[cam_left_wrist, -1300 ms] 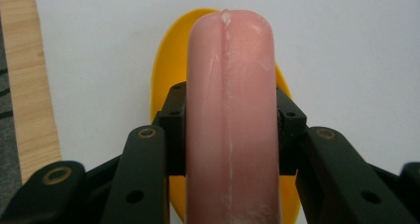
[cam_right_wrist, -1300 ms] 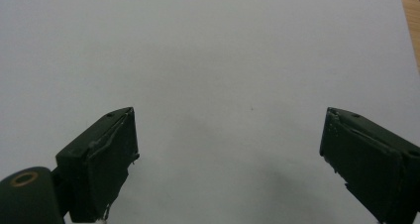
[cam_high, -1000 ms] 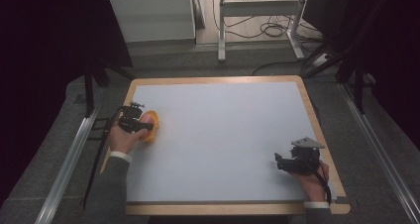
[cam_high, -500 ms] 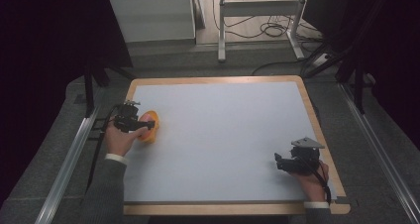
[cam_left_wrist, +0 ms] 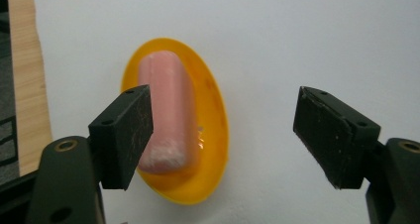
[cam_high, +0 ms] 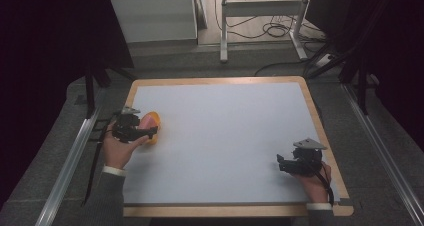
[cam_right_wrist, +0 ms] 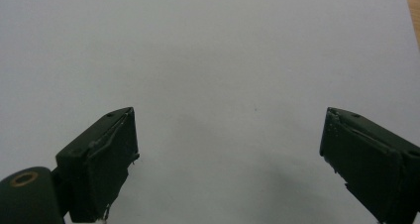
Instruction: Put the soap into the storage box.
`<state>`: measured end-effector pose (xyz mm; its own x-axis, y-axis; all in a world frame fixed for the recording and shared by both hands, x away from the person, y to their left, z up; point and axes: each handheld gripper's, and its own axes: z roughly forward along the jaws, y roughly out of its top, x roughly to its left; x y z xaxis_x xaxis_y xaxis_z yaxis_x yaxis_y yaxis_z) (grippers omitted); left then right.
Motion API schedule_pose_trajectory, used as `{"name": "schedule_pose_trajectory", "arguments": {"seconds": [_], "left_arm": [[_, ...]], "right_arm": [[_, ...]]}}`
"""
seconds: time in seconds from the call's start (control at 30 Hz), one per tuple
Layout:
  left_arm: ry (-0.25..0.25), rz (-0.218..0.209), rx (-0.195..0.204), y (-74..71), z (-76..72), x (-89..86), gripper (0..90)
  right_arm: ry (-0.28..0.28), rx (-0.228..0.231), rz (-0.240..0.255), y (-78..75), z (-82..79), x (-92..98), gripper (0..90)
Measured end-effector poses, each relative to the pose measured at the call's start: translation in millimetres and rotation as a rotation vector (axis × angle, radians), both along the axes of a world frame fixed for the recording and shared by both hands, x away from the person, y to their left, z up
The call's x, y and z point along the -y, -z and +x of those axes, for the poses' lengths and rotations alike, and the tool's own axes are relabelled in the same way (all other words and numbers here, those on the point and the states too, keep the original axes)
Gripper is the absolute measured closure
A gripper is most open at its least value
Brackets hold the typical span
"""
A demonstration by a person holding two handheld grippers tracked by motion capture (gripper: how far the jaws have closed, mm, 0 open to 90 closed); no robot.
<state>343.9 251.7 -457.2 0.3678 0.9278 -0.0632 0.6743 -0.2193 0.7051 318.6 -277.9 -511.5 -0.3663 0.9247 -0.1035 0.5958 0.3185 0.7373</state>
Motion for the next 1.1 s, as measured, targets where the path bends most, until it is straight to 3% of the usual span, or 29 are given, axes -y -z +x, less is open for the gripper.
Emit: {"name": "schedule_pose_trajectory", "arguments": {"seconds": [0.5, 0.77, 1.1], "left_arm": [[0.146, -0.047, 0.008, 29.1, -35.8, 22.4, 23.7], [0.137, -0.100, -0.023, 53.4, -43.8, 20.1, 23.9], [0.132, -0.117, 0.004, 55.4, -46.7, 14.6, 24.1]], "right_arm": [[0.000, 0.023, 0.005, -4.3, -2.1, 0.4, 7.5], [0.000, 0.029, 0.003, -4.3, -2.3, -0.9, 7.5], [-0.007, 0.035, -0.001, -4.1, -2.3, -4.2, 7.5]]}}
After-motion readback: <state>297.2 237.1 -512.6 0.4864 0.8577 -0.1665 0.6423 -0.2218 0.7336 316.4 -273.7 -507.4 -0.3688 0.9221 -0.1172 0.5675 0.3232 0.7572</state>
